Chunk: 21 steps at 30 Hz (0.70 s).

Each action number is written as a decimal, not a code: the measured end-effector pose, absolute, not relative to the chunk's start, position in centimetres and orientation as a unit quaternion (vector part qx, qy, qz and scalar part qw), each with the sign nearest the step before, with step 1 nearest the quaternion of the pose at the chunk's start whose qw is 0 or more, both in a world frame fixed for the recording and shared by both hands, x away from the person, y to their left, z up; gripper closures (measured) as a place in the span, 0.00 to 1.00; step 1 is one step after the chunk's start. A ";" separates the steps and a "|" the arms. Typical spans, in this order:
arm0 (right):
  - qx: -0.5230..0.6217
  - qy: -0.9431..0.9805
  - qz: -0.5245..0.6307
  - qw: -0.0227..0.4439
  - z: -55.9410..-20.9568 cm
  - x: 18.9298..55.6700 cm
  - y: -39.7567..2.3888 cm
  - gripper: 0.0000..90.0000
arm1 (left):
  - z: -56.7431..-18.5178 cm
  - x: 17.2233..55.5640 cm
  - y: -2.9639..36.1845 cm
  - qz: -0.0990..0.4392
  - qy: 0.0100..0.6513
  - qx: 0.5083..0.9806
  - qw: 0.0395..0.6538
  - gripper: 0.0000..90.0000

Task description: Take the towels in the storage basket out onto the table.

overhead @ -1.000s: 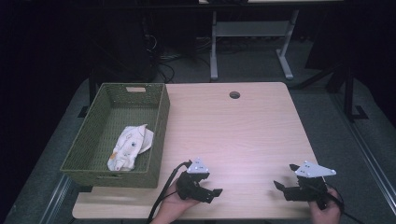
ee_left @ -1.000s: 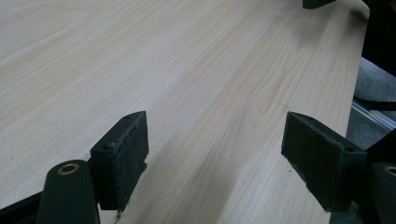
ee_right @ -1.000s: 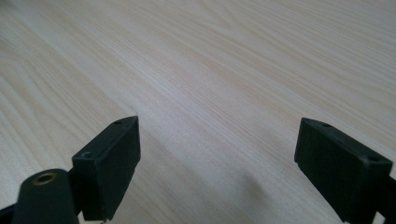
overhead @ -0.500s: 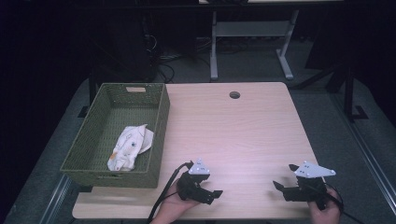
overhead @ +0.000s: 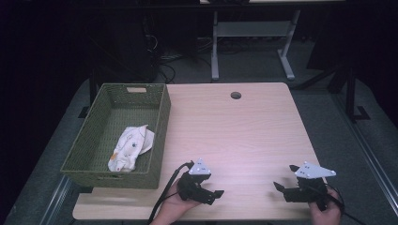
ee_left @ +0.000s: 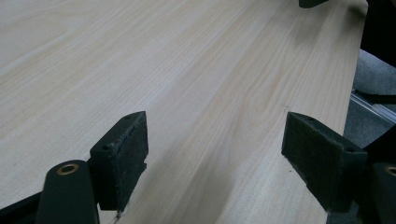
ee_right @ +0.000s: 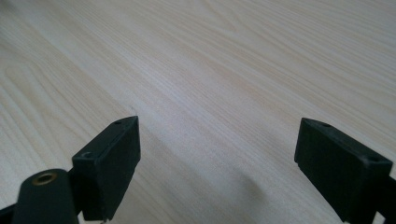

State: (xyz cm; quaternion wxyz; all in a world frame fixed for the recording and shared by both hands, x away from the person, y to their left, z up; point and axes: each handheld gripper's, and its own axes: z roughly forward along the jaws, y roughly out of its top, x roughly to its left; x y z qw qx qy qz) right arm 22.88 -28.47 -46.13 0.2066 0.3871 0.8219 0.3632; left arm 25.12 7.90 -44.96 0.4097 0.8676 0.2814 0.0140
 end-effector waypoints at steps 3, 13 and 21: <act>0.388 0.822 0.362 0.207 -46.1 22.9 -28.4 0.16 | -44.4 25.3 8.0 0.017 0.278 0.867 0.413 0.25; 0.391 0.822 0.360 0.206 -46.3 23.0 -28.3 0.16 | -41.4 26.8 8.5 0.028 0.274 0.862 0.425 0.25; 0.391 0.822 0.360 0.206 -46.3 22.9 -28.4 0.16 | -39.6 28.0 8.6 0.009 0.273 0.873 0.404 0.24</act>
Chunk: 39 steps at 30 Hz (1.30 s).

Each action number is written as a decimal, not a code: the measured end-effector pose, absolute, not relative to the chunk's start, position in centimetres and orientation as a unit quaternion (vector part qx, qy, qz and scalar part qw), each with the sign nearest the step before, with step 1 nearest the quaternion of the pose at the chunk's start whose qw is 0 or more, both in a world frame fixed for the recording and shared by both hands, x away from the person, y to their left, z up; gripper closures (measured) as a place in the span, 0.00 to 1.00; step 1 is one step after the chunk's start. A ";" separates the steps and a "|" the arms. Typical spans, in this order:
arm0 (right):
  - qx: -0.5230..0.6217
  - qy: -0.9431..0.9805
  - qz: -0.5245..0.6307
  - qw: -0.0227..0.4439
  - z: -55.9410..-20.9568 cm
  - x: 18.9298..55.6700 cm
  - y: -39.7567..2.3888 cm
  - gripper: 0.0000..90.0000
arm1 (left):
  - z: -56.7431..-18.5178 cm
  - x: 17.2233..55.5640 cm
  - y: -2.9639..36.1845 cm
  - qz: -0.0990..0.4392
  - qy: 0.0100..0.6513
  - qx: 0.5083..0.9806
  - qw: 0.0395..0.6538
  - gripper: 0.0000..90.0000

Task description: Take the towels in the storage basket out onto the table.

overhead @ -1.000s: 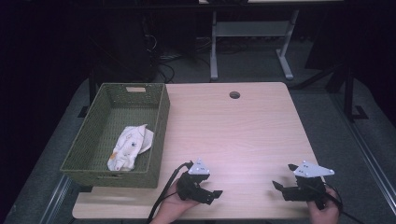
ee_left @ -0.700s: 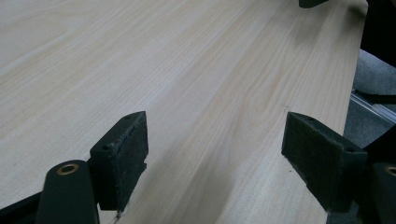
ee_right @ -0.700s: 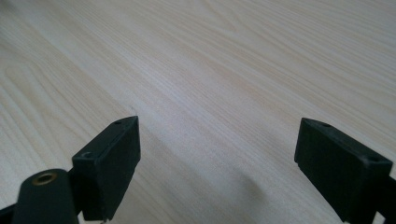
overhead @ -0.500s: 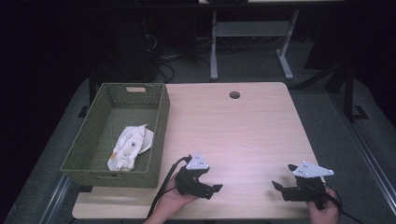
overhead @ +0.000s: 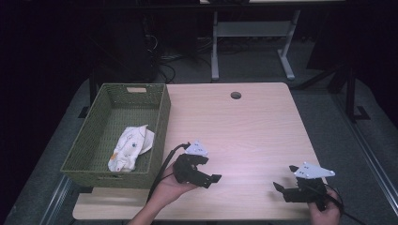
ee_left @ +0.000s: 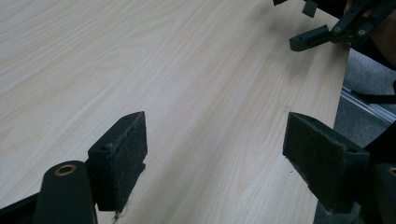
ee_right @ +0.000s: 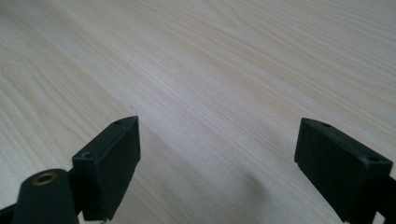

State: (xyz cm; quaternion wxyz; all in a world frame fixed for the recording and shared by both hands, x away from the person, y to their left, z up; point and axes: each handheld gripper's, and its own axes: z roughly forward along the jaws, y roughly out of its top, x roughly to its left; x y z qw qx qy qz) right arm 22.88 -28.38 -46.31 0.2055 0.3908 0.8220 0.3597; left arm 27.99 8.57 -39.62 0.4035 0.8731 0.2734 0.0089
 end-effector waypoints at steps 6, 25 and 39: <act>0.391 0.822 0.359 0.206 -46.3 22.9 -28.3 0.16 | -38.2 28.5 8.7 -0.004 0.270 0.875 0.402 0.24; 0.389 0.822 0.361 0.206 -46.3 23.0 -28.4 0.16 | -33.6 30.8 11.0 -0.025 0.277 0.868 0.412 0.23; 0.390 0.822 0.362 0.206 -46.2 22.9 -28.4 0.16 | -30.8 33.0 15.5 -0.037 0.317 0.847 0.426 0.23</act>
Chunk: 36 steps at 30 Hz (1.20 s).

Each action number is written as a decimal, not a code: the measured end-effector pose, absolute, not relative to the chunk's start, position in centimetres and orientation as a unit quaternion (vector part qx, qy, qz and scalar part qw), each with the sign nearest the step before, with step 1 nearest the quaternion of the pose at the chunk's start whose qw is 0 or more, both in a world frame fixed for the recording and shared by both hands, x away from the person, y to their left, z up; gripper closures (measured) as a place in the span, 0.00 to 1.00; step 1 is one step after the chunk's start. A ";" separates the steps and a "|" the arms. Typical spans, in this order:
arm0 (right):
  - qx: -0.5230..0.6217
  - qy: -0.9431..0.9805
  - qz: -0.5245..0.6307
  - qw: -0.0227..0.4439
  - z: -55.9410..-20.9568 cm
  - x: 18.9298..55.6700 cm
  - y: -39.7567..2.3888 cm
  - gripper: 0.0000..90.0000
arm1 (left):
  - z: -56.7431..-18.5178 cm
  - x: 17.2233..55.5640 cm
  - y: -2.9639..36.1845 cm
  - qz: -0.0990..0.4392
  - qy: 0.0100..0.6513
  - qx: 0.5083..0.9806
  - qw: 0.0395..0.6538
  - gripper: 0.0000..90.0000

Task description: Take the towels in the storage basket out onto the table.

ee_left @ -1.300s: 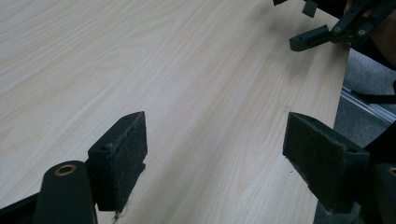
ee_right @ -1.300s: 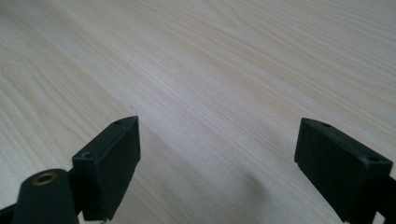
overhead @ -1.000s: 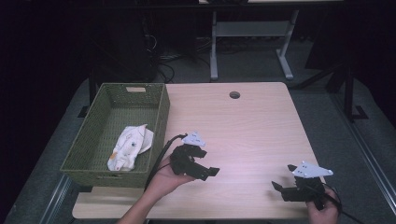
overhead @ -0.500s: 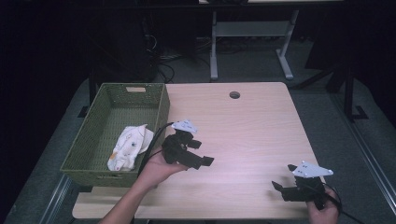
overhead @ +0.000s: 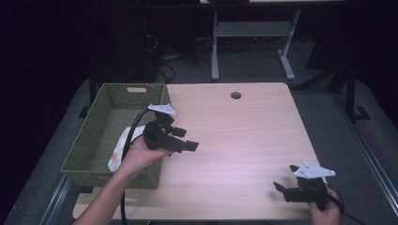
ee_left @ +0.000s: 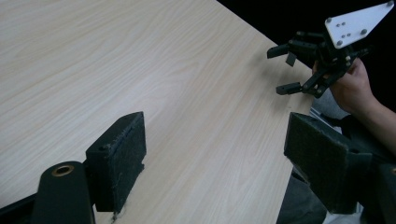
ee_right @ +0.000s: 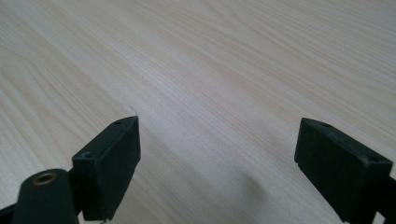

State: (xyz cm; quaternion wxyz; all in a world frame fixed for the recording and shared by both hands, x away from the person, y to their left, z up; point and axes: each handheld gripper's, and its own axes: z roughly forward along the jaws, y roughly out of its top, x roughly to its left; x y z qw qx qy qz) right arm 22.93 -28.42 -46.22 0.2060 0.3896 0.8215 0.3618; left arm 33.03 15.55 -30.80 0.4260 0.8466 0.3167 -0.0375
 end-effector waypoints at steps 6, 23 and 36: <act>0.389 0.822 0.361 0.206 -46.2 22.9 -28.4 0.16 | -30.2 33.7 17.7 -0.045 0.333 0.836 0.433 0.23; 0.388 0.824 0.359 0.205 -46.2 22.9 -28.3 0.16 | -31.0 35.9 24.6 -0.073 0.408 0.791 0.449 0.23; 0.388 0.824 0.359 0.205 -46.1 22.8 -28.3 0.16 | -32.3 36.8 29.2 -0.051 0.466 0.770 0.433 0.24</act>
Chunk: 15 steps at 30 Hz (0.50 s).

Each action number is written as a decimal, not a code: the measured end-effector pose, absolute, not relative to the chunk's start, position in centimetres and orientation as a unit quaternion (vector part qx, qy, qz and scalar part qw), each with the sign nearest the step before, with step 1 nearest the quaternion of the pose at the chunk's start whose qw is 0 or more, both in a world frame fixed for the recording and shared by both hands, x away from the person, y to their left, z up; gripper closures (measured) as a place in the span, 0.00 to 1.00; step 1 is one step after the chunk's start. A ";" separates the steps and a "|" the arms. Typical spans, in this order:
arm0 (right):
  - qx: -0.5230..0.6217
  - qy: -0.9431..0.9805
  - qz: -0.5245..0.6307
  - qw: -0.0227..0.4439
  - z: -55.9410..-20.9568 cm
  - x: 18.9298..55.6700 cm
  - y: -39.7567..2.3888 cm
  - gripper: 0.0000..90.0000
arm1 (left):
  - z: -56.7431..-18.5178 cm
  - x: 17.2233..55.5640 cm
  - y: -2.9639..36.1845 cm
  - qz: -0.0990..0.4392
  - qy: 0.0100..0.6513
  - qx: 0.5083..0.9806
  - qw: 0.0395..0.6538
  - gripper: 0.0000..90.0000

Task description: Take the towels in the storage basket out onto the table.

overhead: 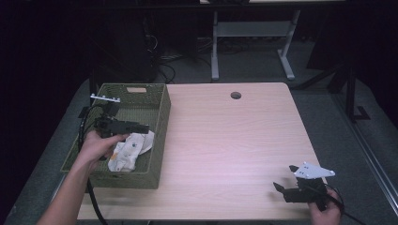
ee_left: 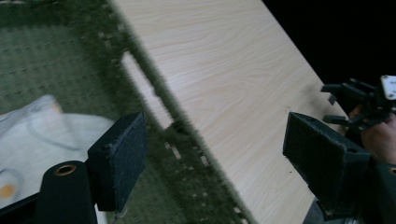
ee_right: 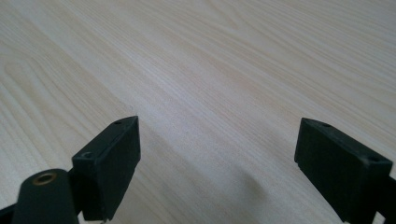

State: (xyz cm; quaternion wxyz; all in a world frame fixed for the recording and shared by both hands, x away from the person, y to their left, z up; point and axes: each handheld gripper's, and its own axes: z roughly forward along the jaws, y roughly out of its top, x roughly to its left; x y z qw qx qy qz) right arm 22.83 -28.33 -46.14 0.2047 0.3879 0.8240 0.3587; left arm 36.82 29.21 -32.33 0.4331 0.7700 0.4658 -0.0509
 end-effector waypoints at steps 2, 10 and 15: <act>0.387 0.824 0.359 0.204 -46.1 22.8 -28.3 0.16 | -32.7 37.0 30.1 -0.037 0.481 0.767 0.423 0.25; 0.384 0.826 0.359 0.204 -46.2 22.8 -28.3 0.16 | -34.2 37.5 31.9 -0.015 0.518 0.766 0.381 0.25; 0.385 0.826 0.358 0.203 -46.2 22.8 -28.2 0.16 | -35.3 38.0 32.1 -0.010 0.534 0.777 0.333 0.26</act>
